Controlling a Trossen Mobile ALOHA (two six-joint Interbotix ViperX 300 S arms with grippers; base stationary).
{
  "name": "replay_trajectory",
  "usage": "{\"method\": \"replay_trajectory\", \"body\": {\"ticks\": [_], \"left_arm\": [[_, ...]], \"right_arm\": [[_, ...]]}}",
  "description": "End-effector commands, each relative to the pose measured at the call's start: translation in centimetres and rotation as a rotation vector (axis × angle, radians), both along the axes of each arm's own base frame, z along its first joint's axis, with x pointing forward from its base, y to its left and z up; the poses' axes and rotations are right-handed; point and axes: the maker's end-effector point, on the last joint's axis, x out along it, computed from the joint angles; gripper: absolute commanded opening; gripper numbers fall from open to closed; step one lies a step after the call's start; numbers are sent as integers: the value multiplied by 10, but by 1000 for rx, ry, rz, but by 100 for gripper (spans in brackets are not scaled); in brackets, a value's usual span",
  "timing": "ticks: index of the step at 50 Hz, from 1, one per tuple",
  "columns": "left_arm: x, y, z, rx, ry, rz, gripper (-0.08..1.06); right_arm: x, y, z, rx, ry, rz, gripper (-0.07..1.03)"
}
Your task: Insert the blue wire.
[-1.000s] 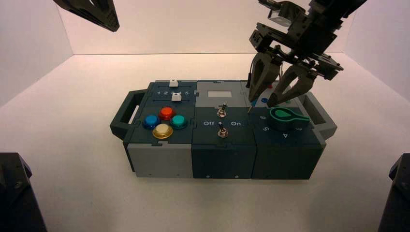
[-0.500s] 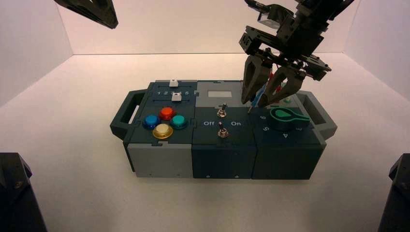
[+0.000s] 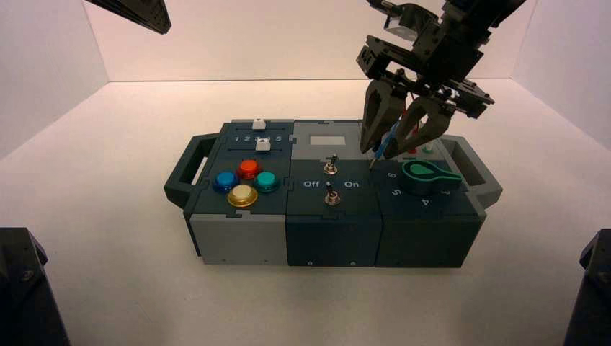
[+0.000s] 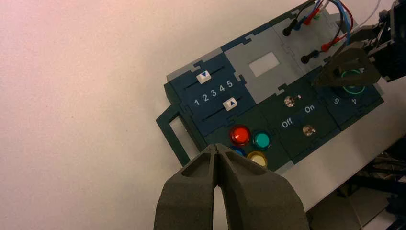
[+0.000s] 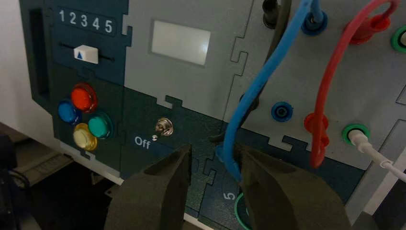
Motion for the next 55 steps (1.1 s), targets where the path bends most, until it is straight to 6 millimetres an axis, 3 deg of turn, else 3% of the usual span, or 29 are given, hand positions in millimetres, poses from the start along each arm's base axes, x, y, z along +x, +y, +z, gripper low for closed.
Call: {"method": "replay_trajectory", "body": {"ticks": [1,23,35,46,55], "left_arm": [[3,-2,8,-8,-23,-7,-4],[3,-2,8,-6,-24,-8,-4],[2,-1,7,0,-24,-9,-4],[3,0,7,2,-26,-9,-4],[3,0,7,2,-25,-8,-4]], "right_arm": [[9,5,13,24,-45,0,46],[9,5,13,23,-44,-7,39],[10,1,6,3,-46,-9,-3],[8,-2,3,-8,-41,-15,-2],[9,-3,12,-5,-77,-7,-2]]}}
